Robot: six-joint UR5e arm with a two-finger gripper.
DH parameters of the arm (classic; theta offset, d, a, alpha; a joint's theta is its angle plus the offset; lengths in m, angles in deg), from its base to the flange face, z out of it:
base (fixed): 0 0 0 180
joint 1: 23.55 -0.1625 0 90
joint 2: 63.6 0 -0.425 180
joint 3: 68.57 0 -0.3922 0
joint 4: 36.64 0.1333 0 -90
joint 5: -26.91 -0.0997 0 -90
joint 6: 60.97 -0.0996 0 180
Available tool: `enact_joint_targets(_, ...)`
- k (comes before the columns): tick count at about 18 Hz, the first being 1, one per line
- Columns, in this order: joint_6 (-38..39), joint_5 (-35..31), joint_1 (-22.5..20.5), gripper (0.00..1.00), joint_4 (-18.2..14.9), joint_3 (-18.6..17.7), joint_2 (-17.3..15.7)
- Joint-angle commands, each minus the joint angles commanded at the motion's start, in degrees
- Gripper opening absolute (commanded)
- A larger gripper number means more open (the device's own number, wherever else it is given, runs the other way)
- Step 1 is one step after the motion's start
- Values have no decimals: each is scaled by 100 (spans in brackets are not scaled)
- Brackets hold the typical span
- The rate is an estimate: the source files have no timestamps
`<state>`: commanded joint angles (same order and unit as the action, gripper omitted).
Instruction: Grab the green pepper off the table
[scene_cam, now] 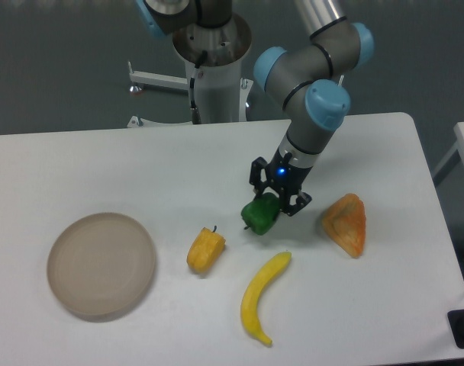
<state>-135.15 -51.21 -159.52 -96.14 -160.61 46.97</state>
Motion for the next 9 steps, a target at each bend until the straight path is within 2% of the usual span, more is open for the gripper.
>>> enact_joint_targets(3,-9,-333,18,33,-289,536,114)
enact_joint_targets(9,-9,-677,193,33,-527,1424,413)
